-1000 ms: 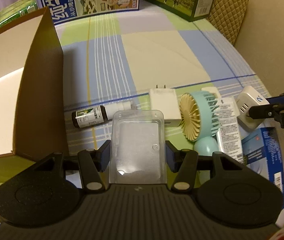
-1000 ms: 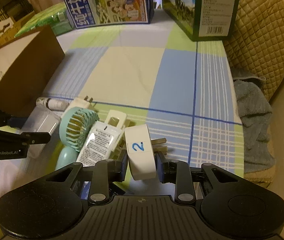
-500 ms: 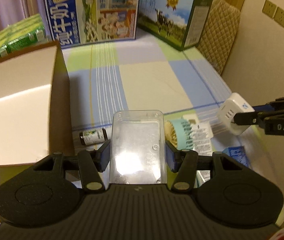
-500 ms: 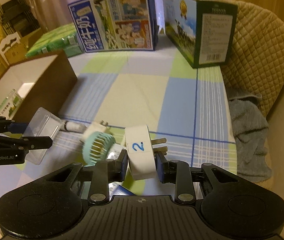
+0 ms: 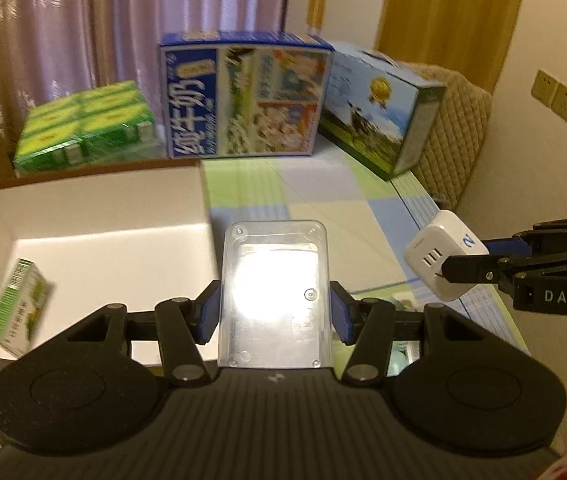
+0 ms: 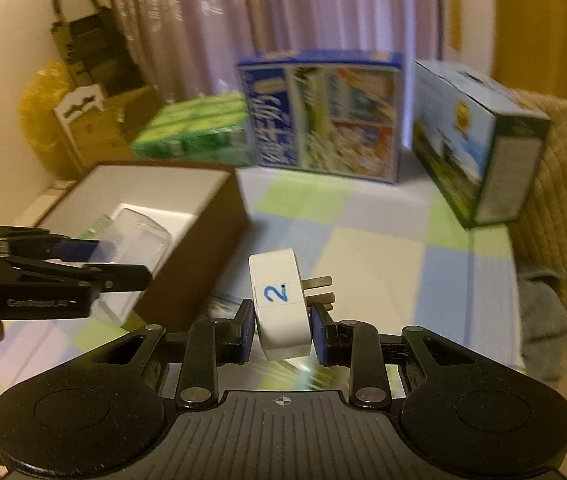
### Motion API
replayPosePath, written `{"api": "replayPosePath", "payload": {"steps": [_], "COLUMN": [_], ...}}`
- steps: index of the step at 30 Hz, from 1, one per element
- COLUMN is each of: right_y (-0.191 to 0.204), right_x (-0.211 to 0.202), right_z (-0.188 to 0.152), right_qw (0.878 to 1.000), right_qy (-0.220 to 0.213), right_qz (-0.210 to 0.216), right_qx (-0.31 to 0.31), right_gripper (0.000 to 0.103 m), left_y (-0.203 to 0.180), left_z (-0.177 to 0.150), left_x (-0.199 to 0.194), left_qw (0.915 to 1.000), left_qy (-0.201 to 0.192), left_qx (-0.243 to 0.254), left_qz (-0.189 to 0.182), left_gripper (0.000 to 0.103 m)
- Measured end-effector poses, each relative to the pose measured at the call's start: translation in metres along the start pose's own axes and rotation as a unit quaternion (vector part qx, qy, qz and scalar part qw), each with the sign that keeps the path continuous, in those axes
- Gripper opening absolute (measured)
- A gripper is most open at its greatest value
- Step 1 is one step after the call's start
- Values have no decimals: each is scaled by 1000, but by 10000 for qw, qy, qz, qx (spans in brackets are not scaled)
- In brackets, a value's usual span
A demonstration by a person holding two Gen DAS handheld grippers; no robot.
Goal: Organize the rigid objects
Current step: 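Carry the tray and plug over the brown box with both tools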
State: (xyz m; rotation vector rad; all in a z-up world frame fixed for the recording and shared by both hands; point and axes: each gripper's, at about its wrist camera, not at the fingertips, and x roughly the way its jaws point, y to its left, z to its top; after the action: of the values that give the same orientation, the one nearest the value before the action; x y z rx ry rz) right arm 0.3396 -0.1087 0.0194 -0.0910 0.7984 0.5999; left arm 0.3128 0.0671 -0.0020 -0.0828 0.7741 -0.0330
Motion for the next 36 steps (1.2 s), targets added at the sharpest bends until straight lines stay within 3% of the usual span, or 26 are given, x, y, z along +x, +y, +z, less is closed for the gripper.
{"api": "replayPosePath", "payload": {"steps": [11, 20, 36], "right_y": [86, 140, 150], "right_x": [33, 78, 147], "right_z": [27, 43, 52], "right_qw": [9983, 9972, 9979], "right_qy": [-154, -32, 532], "right_qz": [468, 627, 254], "right_qx": [-302, -411, -277], "right_gripper": [26, 26, 26], "left_y": [81, 148, 203], "left_z": [4, 5, 7], "left_x": [-33, -37, 6], "left_qw": [9989, 9975, 9975], "left_qy": [-252, -171, 259], "left_qx": [-183, -377, -450], "left_qz": [356, 575, 486], "left_gripper": [51, 51, 51]}}
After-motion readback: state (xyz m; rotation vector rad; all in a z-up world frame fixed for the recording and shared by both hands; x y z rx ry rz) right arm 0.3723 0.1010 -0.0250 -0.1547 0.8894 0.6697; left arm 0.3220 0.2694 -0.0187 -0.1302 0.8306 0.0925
